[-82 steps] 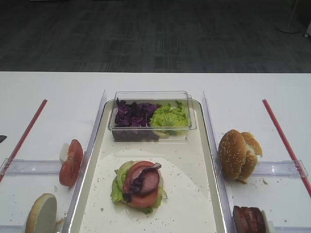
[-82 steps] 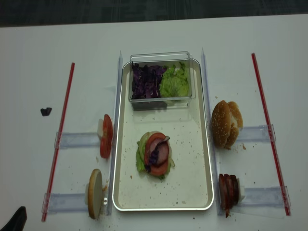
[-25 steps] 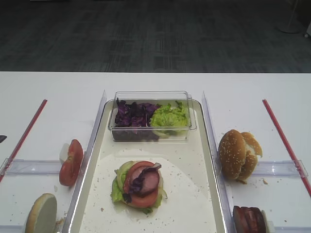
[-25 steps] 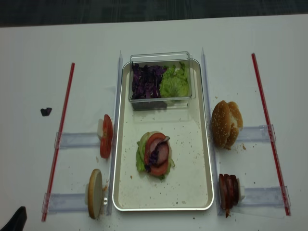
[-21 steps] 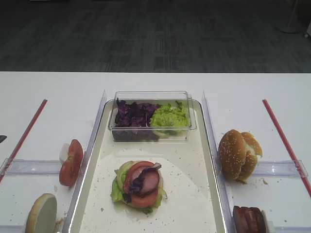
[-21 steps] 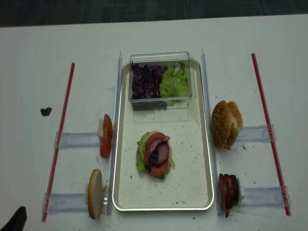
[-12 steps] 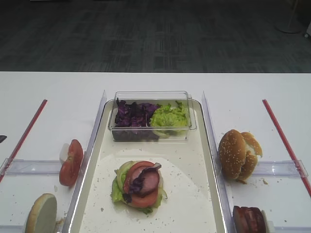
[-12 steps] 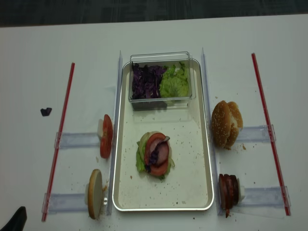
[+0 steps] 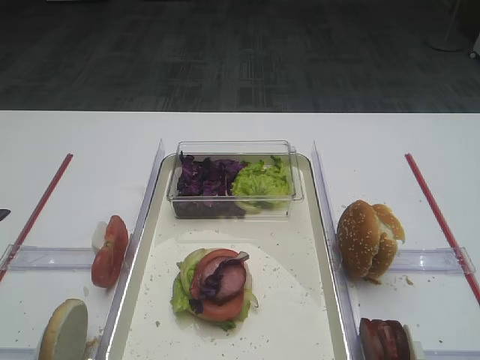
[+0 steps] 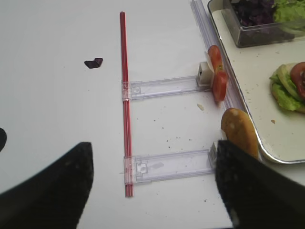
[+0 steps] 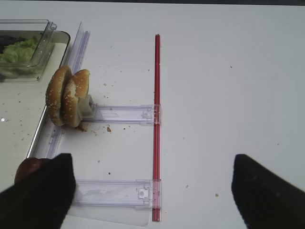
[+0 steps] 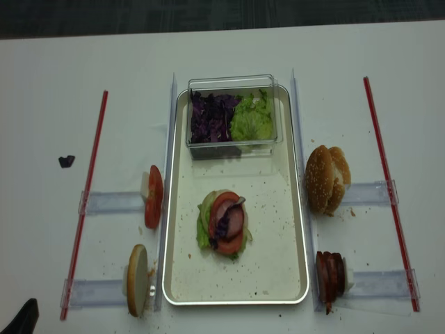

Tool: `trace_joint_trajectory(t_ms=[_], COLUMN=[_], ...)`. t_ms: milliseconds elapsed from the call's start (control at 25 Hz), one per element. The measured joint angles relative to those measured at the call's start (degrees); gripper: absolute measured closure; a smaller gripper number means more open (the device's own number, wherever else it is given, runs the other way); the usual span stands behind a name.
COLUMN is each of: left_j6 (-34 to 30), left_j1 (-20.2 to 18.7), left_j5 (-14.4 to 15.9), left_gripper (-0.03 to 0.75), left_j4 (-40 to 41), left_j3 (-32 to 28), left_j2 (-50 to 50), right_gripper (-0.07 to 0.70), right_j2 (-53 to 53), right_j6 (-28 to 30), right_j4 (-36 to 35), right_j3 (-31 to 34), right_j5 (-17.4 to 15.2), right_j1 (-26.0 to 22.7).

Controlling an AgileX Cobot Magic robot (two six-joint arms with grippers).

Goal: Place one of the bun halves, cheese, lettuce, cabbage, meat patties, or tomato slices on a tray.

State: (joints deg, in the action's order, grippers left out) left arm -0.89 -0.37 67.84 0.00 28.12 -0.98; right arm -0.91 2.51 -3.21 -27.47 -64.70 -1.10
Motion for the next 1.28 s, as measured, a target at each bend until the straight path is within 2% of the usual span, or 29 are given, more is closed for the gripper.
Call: trace_joint_trajectory(t_ms=[1280], left_j6=[0.00], left_j1=[0.00], left_j5=[0.00], left_gripper=[0.223], left_j4=[0.00], left_j3=[0.00], left_j2=[0.00], right_gripper=[-0.046], right_j2=[0.00], right_j6=[-0.21], right_j4=[0.00], right_j3=[0.00], right_j5=[0.00], right_j1=[0.00])
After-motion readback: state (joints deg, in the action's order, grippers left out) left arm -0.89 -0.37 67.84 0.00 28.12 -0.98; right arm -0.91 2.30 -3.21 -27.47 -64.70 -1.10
